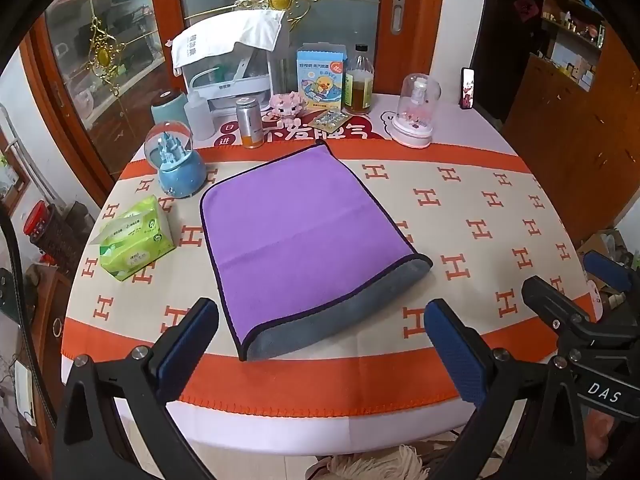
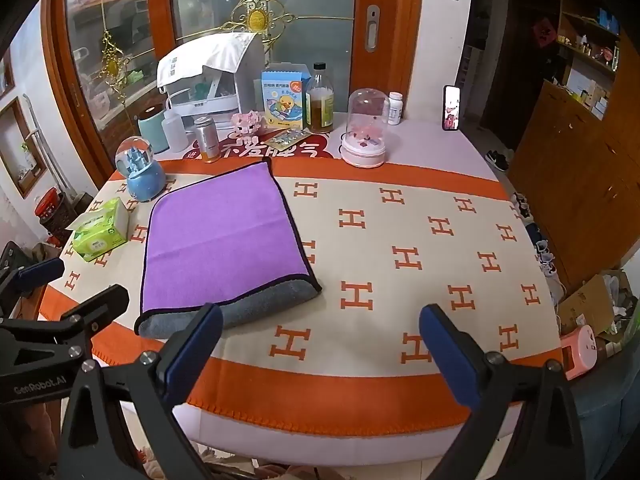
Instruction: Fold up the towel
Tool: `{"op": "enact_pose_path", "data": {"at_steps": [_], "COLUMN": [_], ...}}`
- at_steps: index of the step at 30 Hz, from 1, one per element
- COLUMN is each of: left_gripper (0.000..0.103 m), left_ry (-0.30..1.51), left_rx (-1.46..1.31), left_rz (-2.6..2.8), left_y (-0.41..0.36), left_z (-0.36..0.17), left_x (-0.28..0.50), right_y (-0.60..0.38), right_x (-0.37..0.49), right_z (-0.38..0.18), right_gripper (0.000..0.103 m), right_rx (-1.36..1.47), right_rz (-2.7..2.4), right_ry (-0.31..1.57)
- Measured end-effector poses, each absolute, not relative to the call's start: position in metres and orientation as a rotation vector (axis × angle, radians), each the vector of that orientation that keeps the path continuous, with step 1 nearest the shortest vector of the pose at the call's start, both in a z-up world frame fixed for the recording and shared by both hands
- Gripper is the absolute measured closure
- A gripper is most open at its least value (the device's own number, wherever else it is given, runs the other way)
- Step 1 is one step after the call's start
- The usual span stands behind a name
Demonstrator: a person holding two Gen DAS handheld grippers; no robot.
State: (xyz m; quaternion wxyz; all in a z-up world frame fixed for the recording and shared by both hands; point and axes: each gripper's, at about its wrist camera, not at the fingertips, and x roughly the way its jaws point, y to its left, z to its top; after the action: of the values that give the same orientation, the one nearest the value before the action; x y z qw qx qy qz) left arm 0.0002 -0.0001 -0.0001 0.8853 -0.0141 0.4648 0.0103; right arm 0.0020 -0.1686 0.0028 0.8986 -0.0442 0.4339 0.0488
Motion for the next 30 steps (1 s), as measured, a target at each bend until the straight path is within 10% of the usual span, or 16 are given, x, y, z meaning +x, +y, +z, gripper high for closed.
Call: {"op": "enact_pose_path", "data": {"at_steps": [30], "left_gripper": [0.001], "left_ry": [0.960], "left_rx": [-0.060], "left_rz": [0.125], "left_y": [-0.023], "left_z": [-0.010], "left_x": [-0.021], "right_y": [-0.191], "right_x": [0.013], "right_z": [-0.009], "right_gripper": [0.004], "right_rx": [-0.101], "right_rz": [0.249], "right_ry": [0.892]}}
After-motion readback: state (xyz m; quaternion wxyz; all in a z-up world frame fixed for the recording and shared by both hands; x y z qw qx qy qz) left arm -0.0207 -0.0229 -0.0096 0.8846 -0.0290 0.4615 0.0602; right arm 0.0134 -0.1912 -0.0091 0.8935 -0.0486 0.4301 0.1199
